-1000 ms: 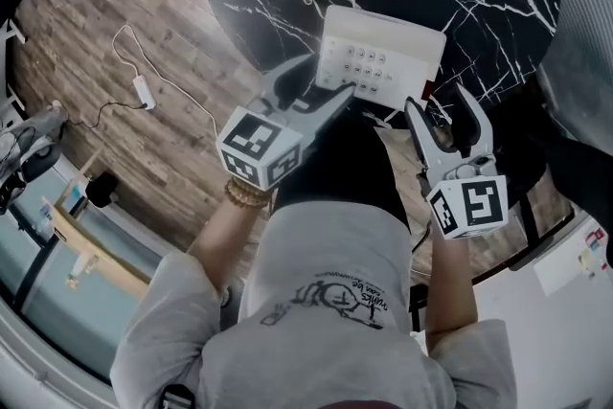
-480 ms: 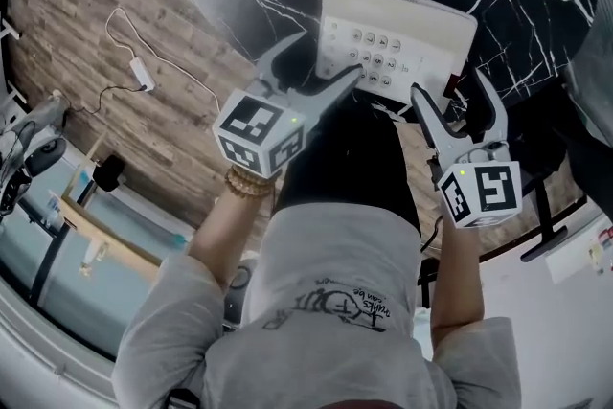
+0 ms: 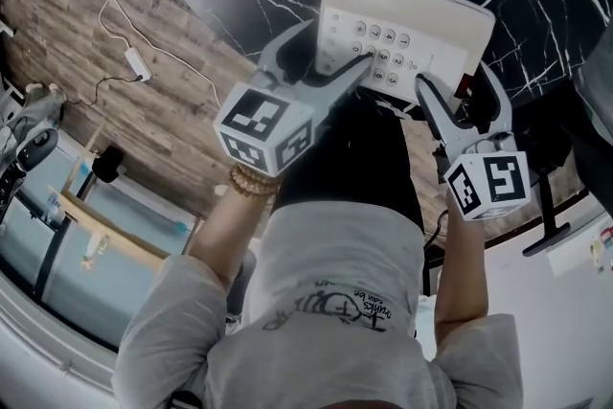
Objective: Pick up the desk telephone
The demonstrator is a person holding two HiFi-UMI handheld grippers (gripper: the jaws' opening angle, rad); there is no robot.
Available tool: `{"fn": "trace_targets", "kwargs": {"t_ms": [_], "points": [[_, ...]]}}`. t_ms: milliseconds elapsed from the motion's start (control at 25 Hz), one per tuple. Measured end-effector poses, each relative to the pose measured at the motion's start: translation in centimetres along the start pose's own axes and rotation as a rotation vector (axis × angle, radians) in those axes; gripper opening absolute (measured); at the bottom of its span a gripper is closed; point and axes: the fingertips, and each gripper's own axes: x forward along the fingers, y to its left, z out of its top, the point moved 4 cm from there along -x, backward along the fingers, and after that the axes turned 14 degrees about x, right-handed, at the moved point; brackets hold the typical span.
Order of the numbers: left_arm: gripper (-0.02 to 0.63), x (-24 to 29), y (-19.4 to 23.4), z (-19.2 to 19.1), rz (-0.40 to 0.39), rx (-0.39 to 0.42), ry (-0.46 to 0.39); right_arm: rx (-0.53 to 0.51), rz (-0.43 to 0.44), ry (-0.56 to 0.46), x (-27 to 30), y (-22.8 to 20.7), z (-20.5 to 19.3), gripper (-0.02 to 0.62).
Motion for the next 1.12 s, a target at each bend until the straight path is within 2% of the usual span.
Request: {"fn": "trace_targets", "kwargs": {"t_ms": [240, 440, 520, 640, 1120], "points": [[0.336, 0.1, 0.1, -0.2, 0.033, 0.018, 0.004, 0.027, 0.051, -0.011, 0.3, 0.3, -0.3, 0.336], [0.317, 0.0, 0.2, -0.2, 0.034, -0.004, -0.015, 0.036, 0.048, -0.021, 0.2, 0.4, -0.4, 0.328], [0.290, -0.1, 0.3, -0.3, 0.049, -0.018, -0.022, 0.041, 0.041, -0.017, 0.2, 0.5, -0.4, 0.328], [0.288, -0.1, 0.3, -0.2, 0.071, -0.024, -0.024, 0.051, 0.027, -0.012, 0.3, 0.5, -0.3, 0.327], [0.289, -2.3, -1.6, 2.9, 0.115, 0.023, -0.038, 0.086, 0.030, -0.050, -2.0, 2.1, 1.8, 0.328]]}}
